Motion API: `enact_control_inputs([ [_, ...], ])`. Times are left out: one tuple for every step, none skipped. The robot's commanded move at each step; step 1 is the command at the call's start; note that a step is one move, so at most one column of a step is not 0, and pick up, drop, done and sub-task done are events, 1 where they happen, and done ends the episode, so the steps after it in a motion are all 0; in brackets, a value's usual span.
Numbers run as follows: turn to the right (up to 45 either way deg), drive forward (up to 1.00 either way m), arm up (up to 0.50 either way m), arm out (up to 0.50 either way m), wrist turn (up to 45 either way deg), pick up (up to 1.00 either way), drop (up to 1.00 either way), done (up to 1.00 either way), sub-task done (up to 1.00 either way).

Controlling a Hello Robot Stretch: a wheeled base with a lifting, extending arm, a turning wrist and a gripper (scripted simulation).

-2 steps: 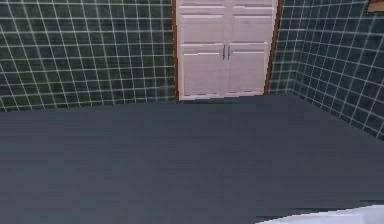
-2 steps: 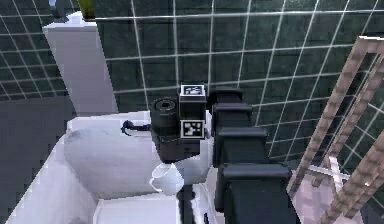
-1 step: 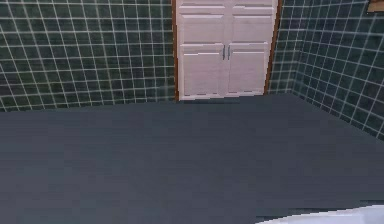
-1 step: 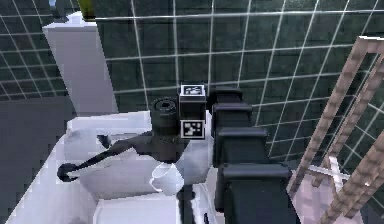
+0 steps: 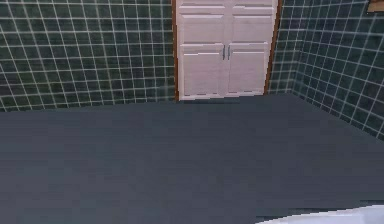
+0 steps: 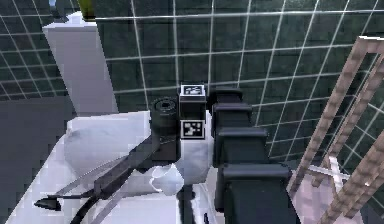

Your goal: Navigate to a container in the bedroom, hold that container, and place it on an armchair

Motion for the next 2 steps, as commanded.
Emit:
enact_control_inputs([
  [0.0, 0.00, 0.00, 0.00, -15.0, 0.00, 0.00, 0.00, 0.00],
  [0.0, 0.00, 0.00, -0.12, 0.0, 0.00, 0.00, 0.00, 0.00],
])
